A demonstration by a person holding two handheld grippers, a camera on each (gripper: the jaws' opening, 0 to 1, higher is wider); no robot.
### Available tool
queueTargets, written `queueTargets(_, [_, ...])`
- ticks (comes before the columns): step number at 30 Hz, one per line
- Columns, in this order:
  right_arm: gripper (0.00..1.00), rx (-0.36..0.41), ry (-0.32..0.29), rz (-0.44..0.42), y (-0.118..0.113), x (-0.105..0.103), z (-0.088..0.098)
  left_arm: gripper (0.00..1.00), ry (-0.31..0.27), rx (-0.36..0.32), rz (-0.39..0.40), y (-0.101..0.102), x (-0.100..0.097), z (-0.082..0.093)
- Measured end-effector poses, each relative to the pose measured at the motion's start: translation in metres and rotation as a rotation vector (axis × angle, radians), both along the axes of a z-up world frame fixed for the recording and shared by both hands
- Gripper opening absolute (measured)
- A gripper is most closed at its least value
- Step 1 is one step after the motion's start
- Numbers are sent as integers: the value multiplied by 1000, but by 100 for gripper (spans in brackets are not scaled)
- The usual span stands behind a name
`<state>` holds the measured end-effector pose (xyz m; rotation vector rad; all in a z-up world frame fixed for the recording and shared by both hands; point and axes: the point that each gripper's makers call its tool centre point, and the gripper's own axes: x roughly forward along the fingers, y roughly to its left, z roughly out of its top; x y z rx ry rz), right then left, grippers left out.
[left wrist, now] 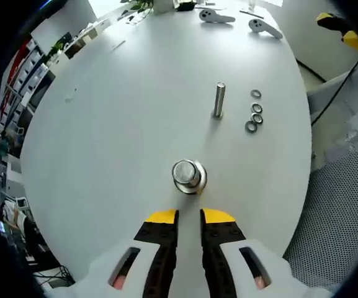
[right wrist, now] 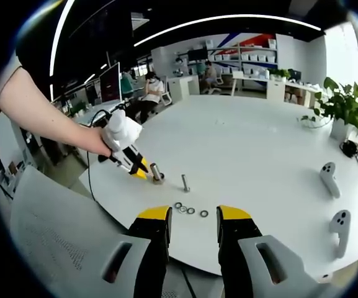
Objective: Place the washer onto the threaded stud by aligning its center hole with the stud, sliding it down to the base, and recovering from edge contact or off-axis alignment until the washer reaches the visible bottom stop.
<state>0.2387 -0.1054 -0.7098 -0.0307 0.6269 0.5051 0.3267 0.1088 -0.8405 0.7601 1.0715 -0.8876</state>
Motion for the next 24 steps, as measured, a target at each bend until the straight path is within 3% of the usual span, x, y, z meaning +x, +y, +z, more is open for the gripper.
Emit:
queueTargets(14, [31, 2, 3, 29, 5, -2, 0, 18, -80, -151, 132, -4, -11, 36])
queueTargets(24, [31, -4, 14, 40, 7, -4, -3, 20, -146, -228, 165, -3, -23, 65])
